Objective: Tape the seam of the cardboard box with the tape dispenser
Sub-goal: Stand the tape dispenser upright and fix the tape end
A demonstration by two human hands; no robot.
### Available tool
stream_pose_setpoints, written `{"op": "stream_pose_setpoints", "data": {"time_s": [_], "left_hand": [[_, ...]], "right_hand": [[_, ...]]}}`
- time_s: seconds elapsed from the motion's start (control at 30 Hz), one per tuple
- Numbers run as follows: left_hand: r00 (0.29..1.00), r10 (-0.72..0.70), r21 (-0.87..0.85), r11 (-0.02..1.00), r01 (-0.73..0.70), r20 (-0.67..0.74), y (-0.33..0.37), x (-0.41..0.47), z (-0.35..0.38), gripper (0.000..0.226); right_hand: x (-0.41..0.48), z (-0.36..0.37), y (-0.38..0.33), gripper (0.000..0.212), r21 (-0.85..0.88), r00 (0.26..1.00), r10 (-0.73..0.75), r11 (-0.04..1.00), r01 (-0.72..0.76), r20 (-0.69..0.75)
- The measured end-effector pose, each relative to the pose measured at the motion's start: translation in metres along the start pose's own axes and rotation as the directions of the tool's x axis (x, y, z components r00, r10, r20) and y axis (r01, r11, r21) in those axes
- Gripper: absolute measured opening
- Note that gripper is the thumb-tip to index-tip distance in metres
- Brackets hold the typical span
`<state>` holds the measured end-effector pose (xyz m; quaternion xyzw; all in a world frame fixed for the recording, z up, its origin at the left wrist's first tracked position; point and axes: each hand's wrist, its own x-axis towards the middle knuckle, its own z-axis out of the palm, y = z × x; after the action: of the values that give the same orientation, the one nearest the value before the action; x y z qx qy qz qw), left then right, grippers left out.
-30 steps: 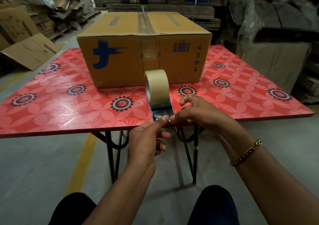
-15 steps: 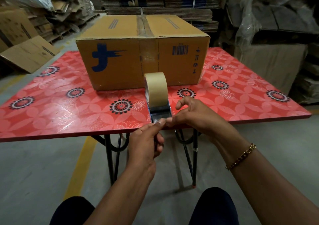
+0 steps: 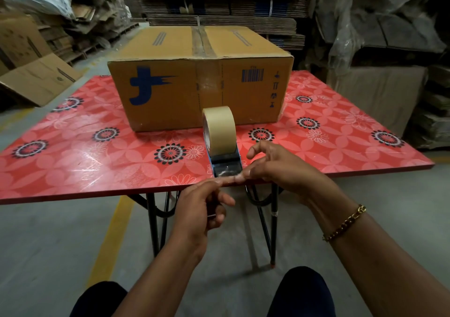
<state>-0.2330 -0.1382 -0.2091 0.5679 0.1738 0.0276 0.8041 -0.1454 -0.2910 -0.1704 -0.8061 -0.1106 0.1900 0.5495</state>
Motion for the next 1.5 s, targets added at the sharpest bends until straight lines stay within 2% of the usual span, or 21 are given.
{"op": "stream_pose_setpoints", "data": {"time_s": [0.1, 0.17, 0.23, 0.33, 0.4, 0.47, 0.57, 0.63, 0.73, 0.8, 0.83, 0.9, 0.97, 1.03, 1.13, 1.37, 1.5], "left_hand": [[1.000, 0.013, 0.087, 0.996, -0.011, -0.025, 0.000, -0.003, -0.015, 0.030], [0.997, 0.051, 0.136, 0.990, -0.043, -0.052, 0.001, -0.005, -0.024, 0.029], [0.986, 0.140, 0.157, 0.980, -0.124, -0.093, 0.008, -0.006, -0.032, 0.029], [0.962, 0.256, 0.106, 0.964, -0.246, -0.092, 0.034, -0.003, -0.035, 0.027], [0.973, 0.228, 0.029, 0.973, -0.227, -0.030, 0.048, 0.004, -0.031, 0.028], [0.990, 0.137, -0.038, 0.990, -0.135, 0.044, 0.053, 0.011, -0.024, 0.036], [0.986, 0.053, -0.068, 0.997, -0.042, 0.157, 0.050, 0.015, -0.013, 0.064], [0.983, 0.056, -0.073, 0.996, -0.044, 0.176, 0.047, 0.015, -0.008, 0.076], [0.983, 0.052, -0.044, 0.998, -0.045, 0.174, 0.049, 0.014, -0.003, 0.081], [0.983, 0.058, -0.011, 0.998, -0.057, 0.177, 0.052, 0.015, -0.002, 0.070], [0.983, 0.066, 0.002, 0.998, -0.068, 0.173, 0.054, 0.016, -0.002, 0.063], [0.984, 0.081, 0.015, 0.996, -0.085, 0.155, 0.053, 0.020, -0.004, 0.064], [0.984, 0.085, 0.028, 0.995, -0.091, 0.156, 0.052, 0.024, -0.006, 0.073], [0.980, 0.077, 0.051, 0.995, -0.088, 0.182, 0.050, 0.028, -0.006, 0.079], [0.972, 0.073, 0.092, 0.991, -0.096, 0.224, 0.048, 0.033, -0.001, 0.078], [0.935, 0.096, 0.215, 0.960, -0.177, 0.341, 0.034, 0.050, 0.045, 0.061], [0.895, 0.068, 0.200, 0.965, -0.172, 0.440, 0.028, 0.063, 0.100, 0.047]], "right_hand": [[-0.002, -0.004, -0.001, 0.040, -0.078, 1.000, 0.008, 0.997, -0.007, 0.017], [-0.004, -0.008, -0.002, 0.028, -0.096, 1.000, 0.014, 0.995, -0.013, 0.010], [-0.004, -0.012, -0.001, 0.014, -0.129, 0.998, -0.019, 0.992, 0.012, -0.055], [-0.002, -0.018, -0.003, 0.015, -0.142, 0.982, -0.028, 0.990, 0.001, -0.186], [-0.002, -0.020, -0.009, 0.019, -0.117, 0.983, 0.012, 0.993, -0.034, -0.186], [-0.004, -0.022, -0.016, 0.021, -0.081, 0.988, 0.055, 0.994, -0.067, -0.142], [-0.003, -0.024, -0.019, 0.022, -0.023, 0.988, 0.109, 0.993, -0.112, -0.113], [-0.004, -0.026, -0.020, 0.027, -0.014, 0.983, 0.160, 0.987, -0.162, -0.093], [-0.010, -0.025, -0.018, 0.030, -0.104, 0.978, 0.206, 0.972, -0.209, -0.043], [-0.010, -0.026, -0.015, 0.024, -0.084, 0.981, 0.156, 0.983, -0.166, -0.113], [-0.007, -0.026, -0.014, 0.022, -0.032, 0.980, 0.110, 0.993, -0.116, -0.165], [-0.001, -0.024, -0.014, 0.022, 0.128, 0.977, 0.040, 0.992, -0.014, -0.209], [0.006, -0.020, -0.013, 0.036, 0.293, 0.991, 0.039, 0.956, 0.001, -0.131], [0.010, -0.013, -0.014, 0.056, 0.401, 0.998, 0.051, 0.914, -0.056, 0.023], [0.011, -0.003, -0.015, 0.062, 0.386, 0.989, 0.023, 0.919, -0.079, 0.148], [-0.009, -0.020, -0.010, 0.026, 0.344, 0.999, 0.016, 0.939, -0.003, -0.034], [-0.019, -0.067, 0.007, 0.026, 0.324, 0.982, 0.042, 0.946, 0.021, -0.185]]}}
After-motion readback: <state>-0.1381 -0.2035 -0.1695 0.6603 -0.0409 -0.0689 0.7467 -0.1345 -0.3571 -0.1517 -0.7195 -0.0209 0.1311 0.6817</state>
